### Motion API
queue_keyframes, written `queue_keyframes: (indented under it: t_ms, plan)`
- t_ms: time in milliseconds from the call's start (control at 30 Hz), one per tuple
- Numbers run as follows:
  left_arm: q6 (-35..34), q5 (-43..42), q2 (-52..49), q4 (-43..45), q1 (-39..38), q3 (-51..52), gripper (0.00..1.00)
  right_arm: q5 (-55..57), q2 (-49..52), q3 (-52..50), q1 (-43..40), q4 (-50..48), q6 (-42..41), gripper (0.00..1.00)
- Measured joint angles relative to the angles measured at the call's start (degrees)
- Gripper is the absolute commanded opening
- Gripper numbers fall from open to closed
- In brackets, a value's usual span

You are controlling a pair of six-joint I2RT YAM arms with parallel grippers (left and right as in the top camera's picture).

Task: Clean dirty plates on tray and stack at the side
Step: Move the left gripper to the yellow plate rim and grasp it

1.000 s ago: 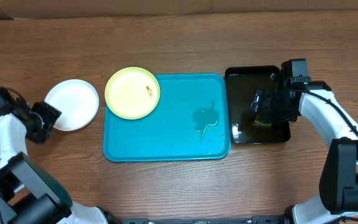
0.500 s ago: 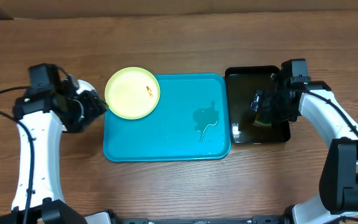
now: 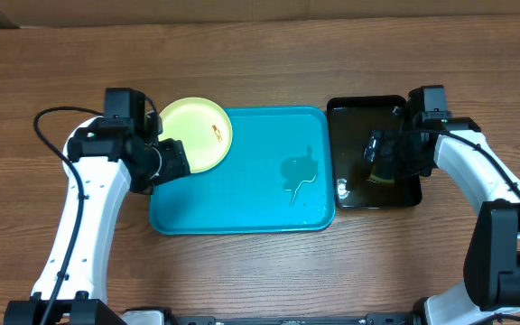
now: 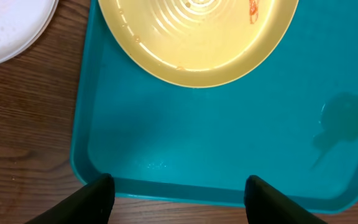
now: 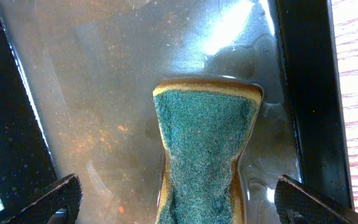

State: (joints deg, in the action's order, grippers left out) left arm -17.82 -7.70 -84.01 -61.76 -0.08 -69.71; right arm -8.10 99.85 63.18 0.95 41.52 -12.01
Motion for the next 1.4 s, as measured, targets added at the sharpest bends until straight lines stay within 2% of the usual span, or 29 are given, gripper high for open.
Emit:
queue_keyframes:
  t_ms: [367,500,567,1000,1200,1400]
  plan:
    - [-0.81,5.29,0.00,0.02,-4.22,0.46,0.66,0.00,0.00,0.00,0.00,-0.02,0.02,1.00]
    - [-2.47,8.33,-0.31,0.66,-4.46,1.57,0.74,-0.02,0.00,0.00,-0.02,0.00,-0.04,1.00]
    - [-3.34,10.54,-0.98,1.79,-4.37,1.88,0.73,0.00,0.00,0.00,0.00,0.00,0.00,1.00]
    - [-4.26,14.69,-4.33,17.75,3.58,2.03,0.71,0.00,0.00,0.00,0.00,0.00,0.00,1.00]
    - [-2.71,14.73,-9.01,25.62,3.91,2.03,0.70,-0.02,0.00,0.00,0.00,0.04,0.02,1.00]
    - [-0.96,14.38,-16.87,32.15,3.82,2.14,0.57,0.00,0.00,0.00,0.00,0.00,0.02,1.00]
